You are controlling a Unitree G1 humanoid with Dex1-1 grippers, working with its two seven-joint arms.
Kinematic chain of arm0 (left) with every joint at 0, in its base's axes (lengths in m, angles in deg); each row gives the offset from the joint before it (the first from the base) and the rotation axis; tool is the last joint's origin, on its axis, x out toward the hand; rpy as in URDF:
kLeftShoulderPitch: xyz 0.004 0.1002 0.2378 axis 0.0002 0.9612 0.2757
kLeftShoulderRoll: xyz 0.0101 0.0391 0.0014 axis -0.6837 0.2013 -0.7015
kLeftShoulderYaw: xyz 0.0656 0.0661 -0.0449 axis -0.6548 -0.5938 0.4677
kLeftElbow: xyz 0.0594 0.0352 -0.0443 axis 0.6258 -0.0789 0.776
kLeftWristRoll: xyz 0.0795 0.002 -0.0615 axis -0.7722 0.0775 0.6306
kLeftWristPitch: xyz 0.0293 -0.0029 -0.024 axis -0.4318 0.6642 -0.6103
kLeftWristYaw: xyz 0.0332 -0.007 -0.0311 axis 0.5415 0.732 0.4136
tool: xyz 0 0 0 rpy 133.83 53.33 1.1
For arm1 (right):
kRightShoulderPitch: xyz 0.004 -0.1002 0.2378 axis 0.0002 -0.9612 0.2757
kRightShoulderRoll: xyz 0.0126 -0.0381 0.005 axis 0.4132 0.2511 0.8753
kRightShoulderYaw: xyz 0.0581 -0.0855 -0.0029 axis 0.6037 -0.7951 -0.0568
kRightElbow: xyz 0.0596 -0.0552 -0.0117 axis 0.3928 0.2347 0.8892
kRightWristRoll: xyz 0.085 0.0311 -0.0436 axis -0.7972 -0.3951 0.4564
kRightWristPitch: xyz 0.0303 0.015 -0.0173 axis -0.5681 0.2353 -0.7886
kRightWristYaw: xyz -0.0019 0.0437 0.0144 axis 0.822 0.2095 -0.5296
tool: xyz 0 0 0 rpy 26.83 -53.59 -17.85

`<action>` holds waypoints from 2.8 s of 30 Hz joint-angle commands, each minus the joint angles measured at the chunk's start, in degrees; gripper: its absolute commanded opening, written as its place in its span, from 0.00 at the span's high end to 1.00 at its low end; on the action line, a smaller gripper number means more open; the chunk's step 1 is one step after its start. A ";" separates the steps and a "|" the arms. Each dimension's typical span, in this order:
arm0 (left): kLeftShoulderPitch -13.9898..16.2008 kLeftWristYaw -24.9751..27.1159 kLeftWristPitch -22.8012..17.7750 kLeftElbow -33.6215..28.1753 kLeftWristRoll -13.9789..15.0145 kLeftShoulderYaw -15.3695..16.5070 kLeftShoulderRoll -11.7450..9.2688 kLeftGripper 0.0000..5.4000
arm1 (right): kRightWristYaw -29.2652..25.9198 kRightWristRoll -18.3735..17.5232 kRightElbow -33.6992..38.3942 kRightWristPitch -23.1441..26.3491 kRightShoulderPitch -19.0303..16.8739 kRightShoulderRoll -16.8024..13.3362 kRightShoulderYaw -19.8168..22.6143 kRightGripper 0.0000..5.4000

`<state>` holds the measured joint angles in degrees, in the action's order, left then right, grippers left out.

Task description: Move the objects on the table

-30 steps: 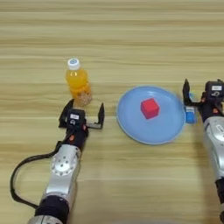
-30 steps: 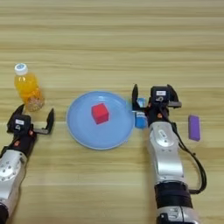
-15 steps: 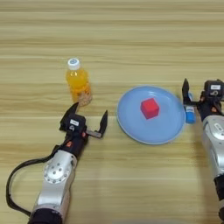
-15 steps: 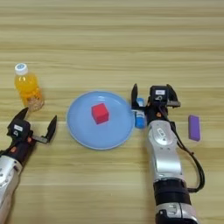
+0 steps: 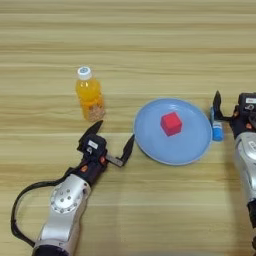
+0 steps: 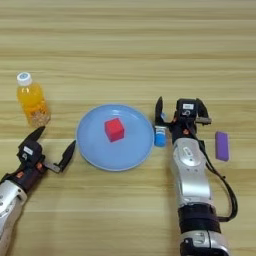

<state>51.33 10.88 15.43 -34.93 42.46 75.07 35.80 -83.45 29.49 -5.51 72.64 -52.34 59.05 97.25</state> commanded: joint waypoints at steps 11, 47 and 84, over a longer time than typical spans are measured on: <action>-2.23 2.58 -6.07 -8.14 2.55 -2.53 0.56 0.00 | 0.35 -0.26 -1.38 -0.63 1.72 0.27 -0.31 0.01; -17.80 5.36 1.14 17.71 -4.77 -10.18 3.81 0.00 | 1.85 0.09 -2.40 -1.00 2.43 1.50 -1.78 0.01; -21.16 7.33 -3.55 12.21 -6.79 -12.92 3.20 0.00 | 2.82 0.42 -1.44 -0.54 2.14 2.49 -2.71 0.01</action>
<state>31.76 17.93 12.25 -23.50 36.45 62.30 39.13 -80.90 29.87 -7.40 71.65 -50.67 61.18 94.63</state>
